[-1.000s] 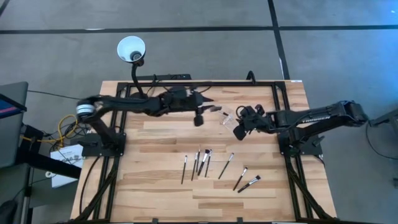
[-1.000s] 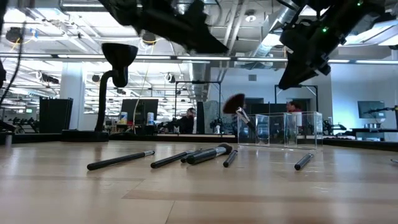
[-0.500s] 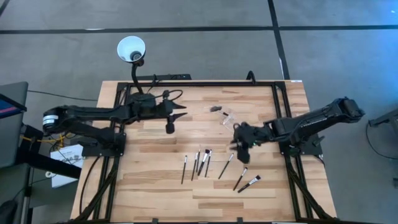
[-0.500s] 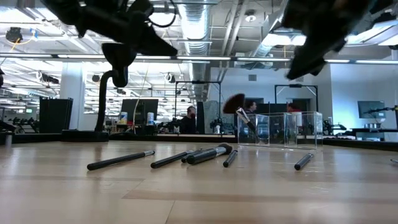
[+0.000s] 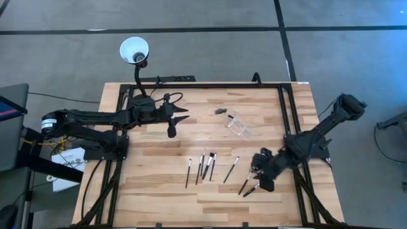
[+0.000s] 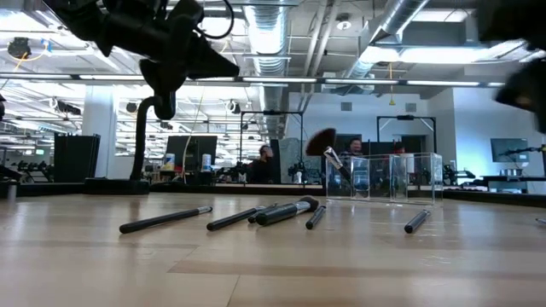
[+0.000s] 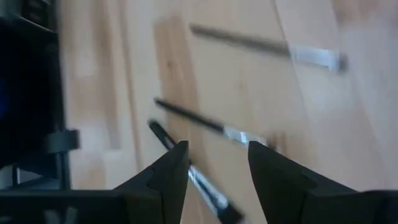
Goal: Sort items
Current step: Put the blush brush into the middle of the transparent organizer
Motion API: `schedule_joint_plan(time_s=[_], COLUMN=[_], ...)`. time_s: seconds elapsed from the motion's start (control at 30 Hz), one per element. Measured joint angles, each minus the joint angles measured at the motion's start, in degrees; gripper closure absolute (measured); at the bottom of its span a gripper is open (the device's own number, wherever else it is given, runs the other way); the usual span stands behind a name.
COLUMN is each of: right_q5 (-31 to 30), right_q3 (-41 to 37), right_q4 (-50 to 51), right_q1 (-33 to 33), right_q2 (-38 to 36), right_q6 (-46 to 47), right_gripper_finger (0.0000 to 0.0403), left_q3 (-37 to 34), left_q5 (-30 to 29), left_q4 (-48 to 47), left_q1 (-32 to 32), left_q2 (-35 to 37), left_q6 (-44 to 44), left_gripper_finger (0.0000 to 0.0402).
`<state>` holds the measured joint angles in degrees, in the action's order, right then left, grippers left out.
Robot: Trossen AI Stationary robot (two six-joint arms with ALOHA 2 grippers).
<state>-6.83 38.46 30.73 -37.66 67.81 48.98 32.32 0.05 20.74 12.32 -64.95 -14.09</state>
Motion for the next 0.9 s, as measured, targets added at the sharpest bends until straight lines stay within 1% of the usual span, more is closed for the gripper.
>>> schedule_joint_plan(time_s=[0.1,0.13,0.2,0.27,0.37,0.47,0.63,0.8,0.9], right_q5=[-4.71,-4.98,-4.86,-4.96,-6.59,-6.92,-7.08,-7.85,-8.58], right_q3=[-2.69,-3.44,-4.08,-4.09,-4.09,-4.07,-4.07,-4.04,-3.84], right_q4=[0.56,0.75,0.82,0.44,-0.40,-0.67,-1.45,-4.55,-6.04], right_q1=[-4.39,-5.76,-8.37,-10.65,-13.16,-14.64,-15.09,-15.07,-15.18], right_q2=[0.00,0.01,0.02,0.02,0.05,1.66,8.29,16.21,18.62], right_q6=[11.69,14.88,18.52,19.40,17.38,11.19,3.77,3.57,3.34], right_gripper_finger=[0.0248,0.0248,0.0248,0.0248,0.0249,0.0249,0.0249,0.0249,0.0249], left_q3=[0.00,0.00,0.00,0.00,0.00,0.00,0.00,0.00,0.00], left_q5=[-0.02,-0.02,-0.02,-0.02,-0.02,-0.02,-0.02,-0.02,-0.02], left_q4=[1.17,1.29,1.36,1.64,1.68,1.95,2.17,2.62,3.11], left_q1=[0.00,0.00,0.00,0.00,0.00,0.00,0.00,0.00,0.00], left_q2=[0.00,0.00,0.00,0.00,0.00,0.00,0.00,-0.02,-0.02], left_q6=[0.00,0.00,0.00,0.00,0.71,3.05,3.89,3.89,3.89], left_gripper_finger=[0.0288,0.0288,0.0289,0.0289,0.0289,0.0289,0.0289,0.0289,0.0289])
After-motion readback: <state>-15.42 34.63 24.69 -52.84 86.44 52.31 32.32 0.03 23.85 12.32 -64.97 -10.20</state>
